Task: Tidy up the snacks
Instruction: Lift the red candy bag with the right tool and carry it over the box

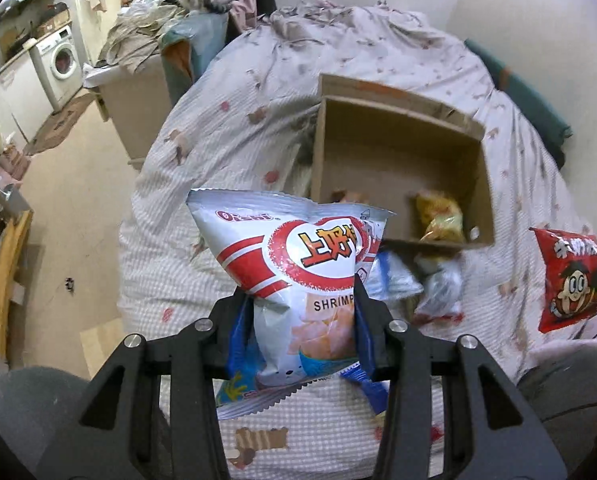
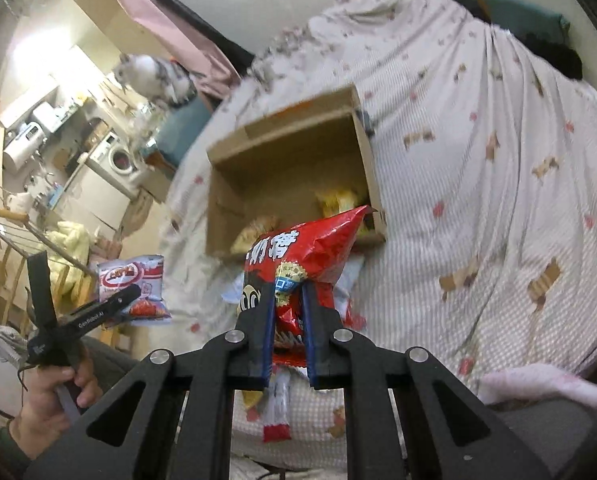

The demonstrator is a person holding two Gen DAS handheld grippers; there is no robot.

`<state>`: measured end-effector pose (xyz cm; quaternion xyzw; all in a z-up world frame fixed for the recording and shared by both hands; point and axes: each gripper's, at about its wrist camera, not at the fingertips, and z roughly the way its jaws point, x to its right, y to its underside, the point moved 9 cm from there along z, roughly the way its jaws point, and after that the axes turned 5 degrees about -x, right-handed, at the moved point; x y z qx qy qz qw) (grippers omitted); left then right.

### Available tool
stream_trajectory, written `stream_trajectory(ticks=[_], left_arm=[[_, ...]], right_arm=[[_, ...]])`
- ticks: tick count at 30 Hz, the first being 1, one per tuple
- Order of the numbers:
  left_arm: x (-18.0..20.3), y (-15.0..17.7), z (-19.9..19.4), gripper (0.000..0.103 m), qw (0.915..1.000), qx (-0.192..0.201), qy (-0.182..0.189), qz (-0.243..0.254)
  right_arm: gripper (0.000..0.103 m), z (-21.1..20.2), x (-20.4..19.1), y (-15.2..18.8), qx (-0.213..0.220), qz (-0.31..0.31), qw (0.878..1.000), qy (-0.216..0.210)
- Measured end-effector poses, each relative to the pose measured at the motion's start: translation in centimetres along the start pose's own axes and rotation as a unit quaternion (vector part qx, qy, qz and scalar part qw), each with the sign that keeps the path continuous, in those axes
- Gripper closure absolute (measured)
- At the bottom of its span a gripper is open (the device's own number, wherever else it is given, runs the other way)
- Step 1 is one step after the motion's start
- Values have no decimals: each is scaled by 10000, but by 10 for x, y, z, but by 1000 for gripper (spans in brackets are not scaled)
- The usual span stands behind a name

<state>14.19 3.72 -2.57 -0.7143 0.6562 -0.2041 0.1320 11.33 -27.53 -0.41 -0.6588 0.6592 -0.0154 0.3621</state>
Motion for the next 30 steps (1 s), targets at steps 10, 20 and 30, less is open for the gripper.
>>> stream_trajectory(ticks=[10,20,30], left_arm=[[34,-43,3,64,9993,246,170,238],[56,-68,37,64,9986,153,149,491],[65,-53,80,63,9974,-72,311,647]], right_arm=[[91,8,-13,-37,225,-147,9996,5],[96,50,-6,-59,153,-155,9998,35],[2,119,76,-2,-1432,517,9823,1093]])
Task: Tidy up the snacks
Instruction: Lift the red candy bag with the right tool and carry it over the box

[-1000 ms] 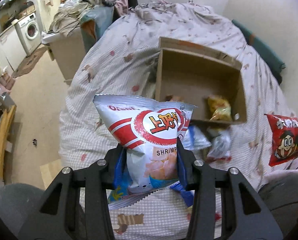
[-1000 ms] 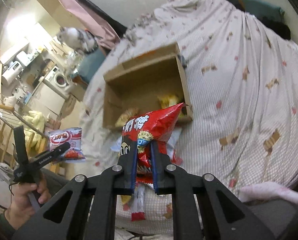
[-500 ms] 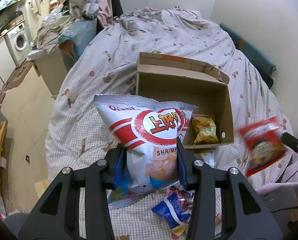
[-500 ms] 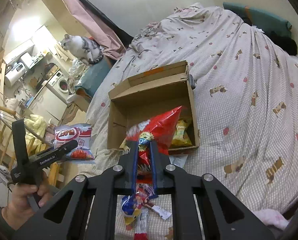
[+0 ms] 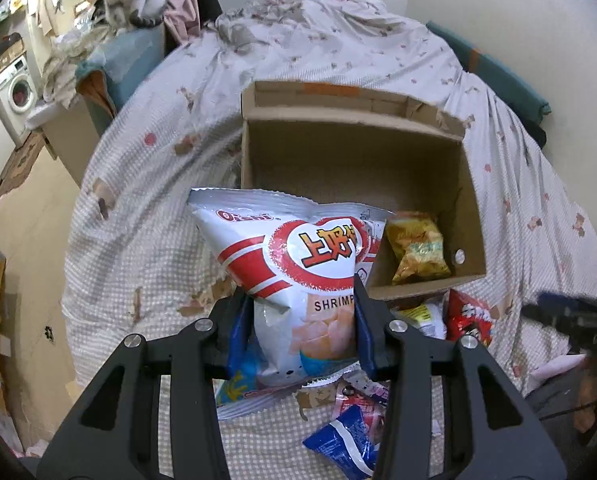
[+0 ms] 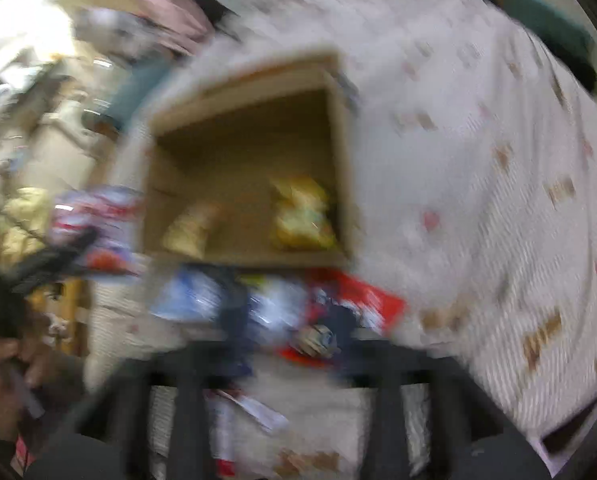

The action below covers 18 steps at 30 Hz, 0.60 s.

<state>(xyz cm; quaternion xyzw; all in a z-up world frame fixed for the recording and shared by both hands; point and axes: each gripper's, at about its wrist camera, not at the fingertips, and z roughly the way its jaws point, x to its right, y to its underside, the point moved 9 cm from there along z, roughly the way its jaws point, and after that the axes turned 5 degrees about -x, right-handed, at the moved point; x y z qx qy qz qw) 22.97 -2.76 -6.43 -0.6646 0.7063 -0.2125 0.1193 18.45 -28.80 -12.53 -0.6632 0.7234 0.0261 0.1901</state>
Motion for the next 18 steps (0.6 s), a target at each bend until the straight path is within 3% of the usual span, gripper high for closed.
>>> stream_trajectory(ticks=[3,7,14,15,16,18], left_arm=[[0,8,12,63,9994,-218,220,-184],[0,9,10,63,9997,-134,191,-67],[-8,12,12,63,9996,-139,191,-133],[-8,12,12,63,9996,-136,191,-138],[-7,11,13,63,9996,-123,191,-136],[-5,10,13,63,9997,-77,191,-125]], right_arm=[[1,34,18,13,-376,711,9964,-276],[1,81,30,24,-889,1629,9809,-586],[3,106,19,19,-904,1171,9890,8],[11,104,17,18,-823,1105,9905,23],[32,102,15,18,-786,1026,9916,18],[40,96,16,19,-747,1016,9920,30]])
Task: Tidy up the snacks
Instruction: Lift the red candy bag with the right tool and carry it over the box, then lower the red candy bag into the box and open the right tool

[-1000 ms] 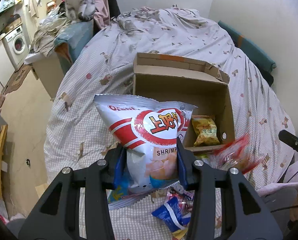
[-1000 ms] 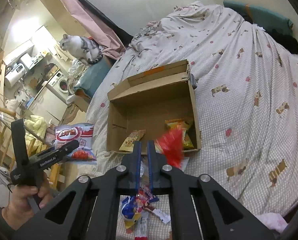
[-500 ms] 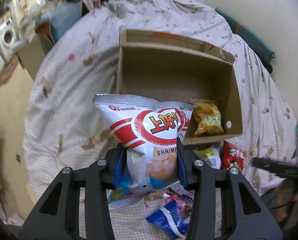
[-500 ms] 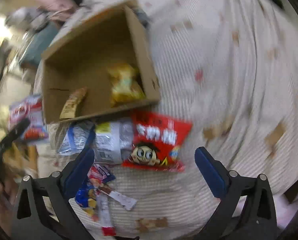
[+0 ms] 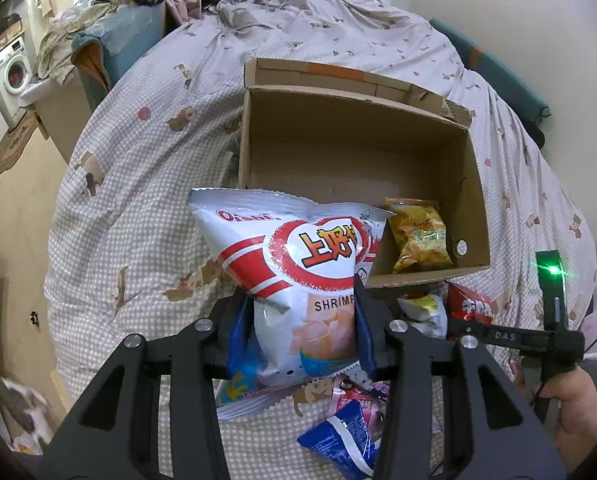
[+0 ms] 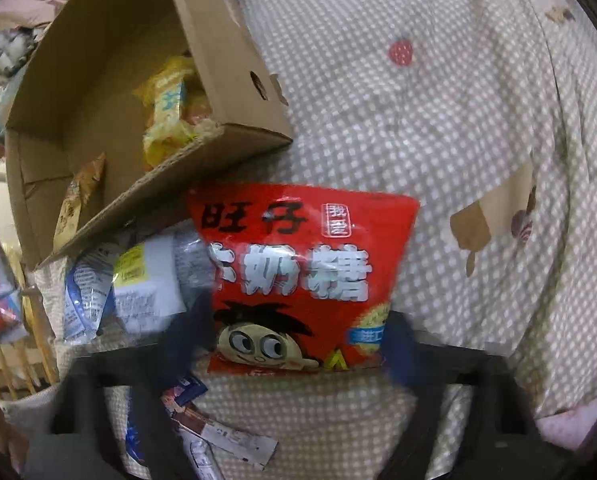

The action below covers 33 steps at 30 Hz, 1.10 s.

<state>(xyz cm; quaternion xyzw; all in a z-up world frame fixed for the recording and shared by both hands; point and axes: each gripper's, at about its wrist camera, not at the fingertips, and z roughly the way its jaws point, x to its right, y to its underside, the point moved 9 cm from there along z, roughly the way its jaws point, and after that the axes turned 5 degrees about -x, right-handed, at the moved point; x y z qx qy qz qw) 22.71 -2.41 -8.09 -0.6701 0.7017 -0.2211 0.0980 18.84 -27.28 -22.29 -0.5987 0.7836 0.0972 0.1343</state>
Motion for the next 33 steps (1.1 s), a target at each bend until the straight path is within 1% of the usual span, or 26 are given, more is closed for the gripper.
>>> stream_trajectory(ticks=[1,5,6,8,11,14,15,16,17,19,21,24,29,33], left_arm=[[1,-1,0,63,10000,19,1,0],[-2,-3,1,63,9999,73,-17,-79],[-3,-4,1,63,9999,94,-26,-101],[-6,-6,-1,63,9998,163,-42,-144],[-8,-11,-5,63,9994,273,-74,-178],[-8,-17,-7,63,9992,350,-127,-158],[-7,-20,-7,63,9992,354,-144,-139],[-6,-23,-6,63,9992,356,-159,-120],[-5,-25,-5,63,9992,354,-175,-105],[-2,-32,-2,63,9992,353,-206,-52],[3,-40,3,63,9992,347,-202,-21],[8,-52,12,63,9989,400,-250,40],[14,-73,27,63,9976,574,-356,127],[16,-85,39,63,9964,756,-332,186]], right_arm=[[45,-4,2,1,54,0,10000,-16],[49,-31,16,5,460,253,9986,-92],[49,-43,21,3,657,381,9970,-135],[50,-59,29,-1,954,486,9942,-86],[51,-98,40,-11,1665,633,9840,49],[51,-128,49,-26,2187,645,9737,45],[51,-138,48,-29,2377,628,9693,-6],[51,-148,47,-31,2554,610,9647,-206],[51,-159,40,-35,2714,557,9595,-504],[51,-164,24,-40,2811,326,9563,-741],[51,-167,0,-48,2883,-35,9532,-912],[51,-158,-44,-61,2776,-520,9522,-1161],[51,-142,-89,-79,2592,-1061,9512,-1296],[51,-114,-104,-95,2359,-1287,9545,-1296]])
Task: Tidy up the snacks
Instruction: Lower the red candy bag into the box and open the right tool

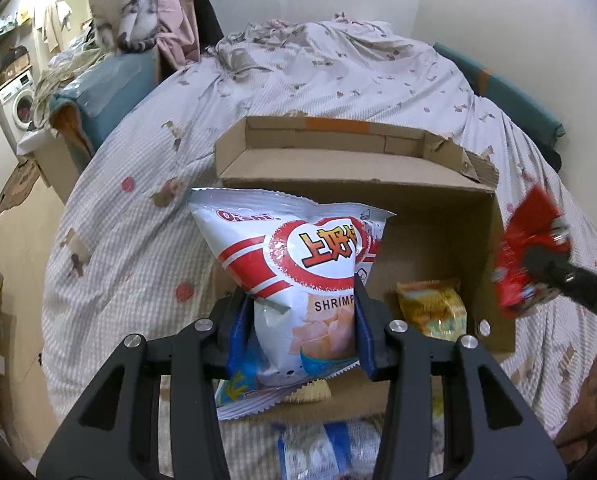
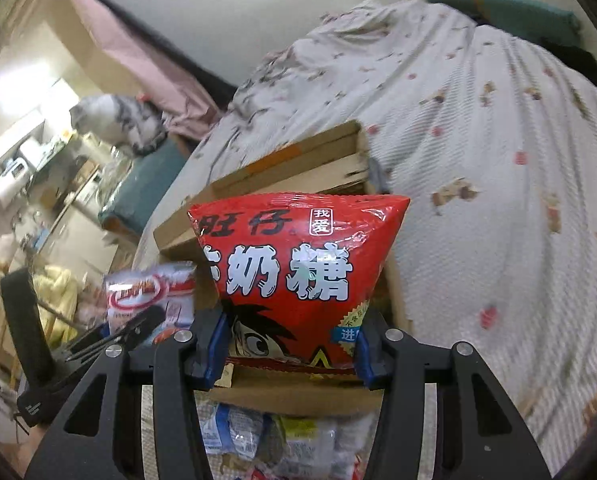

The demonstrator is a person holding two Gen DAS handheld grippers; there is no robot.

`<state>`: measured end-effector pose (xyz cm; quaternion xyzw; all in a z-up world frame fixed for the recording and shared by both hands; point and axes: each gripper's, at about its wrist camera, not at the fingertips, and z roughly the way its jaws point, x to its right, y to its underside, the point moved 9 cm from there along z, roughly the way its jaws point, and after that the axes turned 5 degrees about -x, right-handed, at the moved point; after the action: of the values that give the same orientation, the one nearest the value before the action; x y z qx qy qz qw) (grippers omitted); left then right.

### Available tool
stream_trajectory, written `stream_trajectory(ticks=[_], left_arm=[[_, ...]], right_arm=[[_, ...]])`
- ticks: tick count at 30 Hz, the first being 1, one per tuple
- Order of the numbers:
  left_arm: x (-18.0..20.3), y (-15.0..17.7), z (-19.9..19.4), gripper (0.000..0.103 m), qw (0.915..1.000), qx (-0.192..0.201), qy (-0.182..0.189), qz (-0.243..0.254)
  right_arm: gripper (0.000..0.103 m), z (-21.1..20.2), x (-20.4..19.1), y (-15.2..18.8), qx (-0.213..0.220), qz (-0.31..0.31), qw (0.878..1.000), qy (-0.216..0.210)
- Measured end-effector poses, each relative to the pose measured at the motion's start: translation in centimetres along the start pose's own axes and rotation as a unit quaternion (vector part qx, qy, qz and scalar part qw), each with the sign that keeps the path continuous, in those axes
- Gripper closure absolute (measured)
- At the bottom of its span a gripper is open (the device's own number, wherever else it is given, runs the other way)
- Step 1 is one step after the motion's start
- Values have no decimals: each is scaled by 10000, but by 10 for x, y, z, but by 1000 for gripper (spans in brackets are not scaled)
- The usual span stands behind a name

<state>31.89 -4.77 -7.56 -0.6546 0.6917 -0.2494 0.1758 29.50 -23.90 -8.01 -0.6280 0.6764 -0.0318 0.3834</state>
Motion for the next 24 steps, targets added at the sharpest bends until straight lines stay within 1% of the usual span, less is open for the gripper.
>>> stream_trajectory(ticks=[3,5,10,14,18,24], left_arm=[[0,0,13,63,10000,-9,-59,77],[-1,2,23,63,9999,-89,-48,35],[-5,6,37,63,9997,-202,-115,27],[-7,7,42,63,9997,-223,-129,28],[-9,6,42,63,9997,-232,-82,-57],[-10,6,40,62,9997,-206,-72,-87]], right_arm=[[51,24,-2,4,-213,-30,9997,-95],[51,38,-2,8,-335,-67,9994,-57],[50,57,4,16,-551,29,9985,-58],[48,61,8,20,-637,134,9978,-101],[48,63,11,20,-672,195,9975,-120],[47,60,11,18,-592,254,9977,-199]])
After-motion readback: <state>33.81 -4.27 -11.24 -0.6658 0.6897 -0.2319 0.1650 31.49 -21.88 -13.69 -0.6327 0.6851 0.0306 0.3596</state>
